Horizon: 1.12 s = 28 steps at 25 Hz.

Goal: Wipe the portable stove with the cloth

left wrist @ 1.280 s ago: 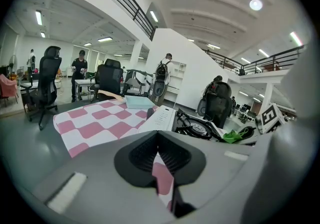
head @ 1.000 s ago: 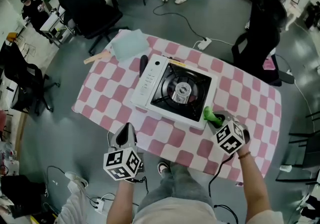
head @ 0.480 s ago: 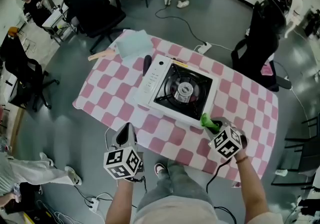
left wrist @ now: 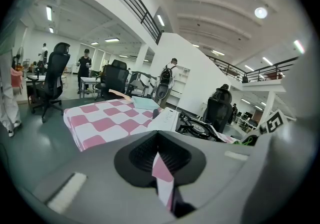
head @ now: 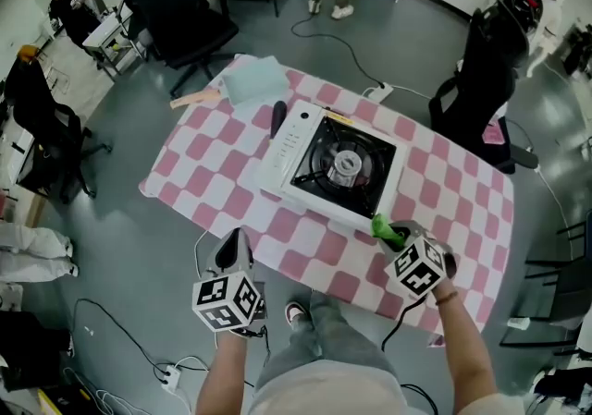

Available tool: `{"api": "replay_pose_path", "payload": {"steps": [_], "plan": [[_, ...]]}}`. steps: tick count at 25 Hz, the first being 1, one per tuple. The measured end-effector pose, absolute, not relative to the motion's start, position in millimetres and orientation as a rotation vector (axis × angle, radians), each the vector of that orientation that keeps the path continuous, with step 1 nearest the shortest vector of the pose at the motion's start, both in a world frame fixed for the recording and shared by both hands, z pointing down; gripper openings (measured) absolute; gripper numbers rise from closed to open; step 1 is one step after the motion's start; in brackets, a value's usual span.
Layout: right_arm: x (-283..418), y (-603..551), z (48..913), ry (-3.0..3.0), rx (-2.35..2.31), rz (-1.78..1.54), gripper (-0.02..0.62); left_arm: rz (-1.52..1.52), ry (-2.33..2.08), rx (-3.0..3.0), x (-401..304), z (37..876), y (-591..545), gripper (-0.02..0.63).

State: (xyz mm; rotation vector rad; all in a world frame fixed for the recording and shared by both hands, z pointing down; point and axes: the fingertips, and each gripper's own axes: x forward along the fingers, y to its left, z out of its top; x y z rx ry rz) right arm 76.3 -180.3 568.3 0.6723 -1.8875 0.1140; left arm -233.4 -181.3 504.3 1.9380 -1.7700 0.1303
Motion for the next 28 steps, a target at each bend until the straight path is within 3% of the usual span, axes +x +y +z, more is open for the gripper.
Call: {"api": "replay_pose_path", "payload": {"steps": [28], "plan": [[26.6, -192.5, 564.1, -1.813, 0.578, 0.075, 0.078, 0.050, -1.878, 1.812, -276.6, 504.9, -156.3, 0.000]]}}
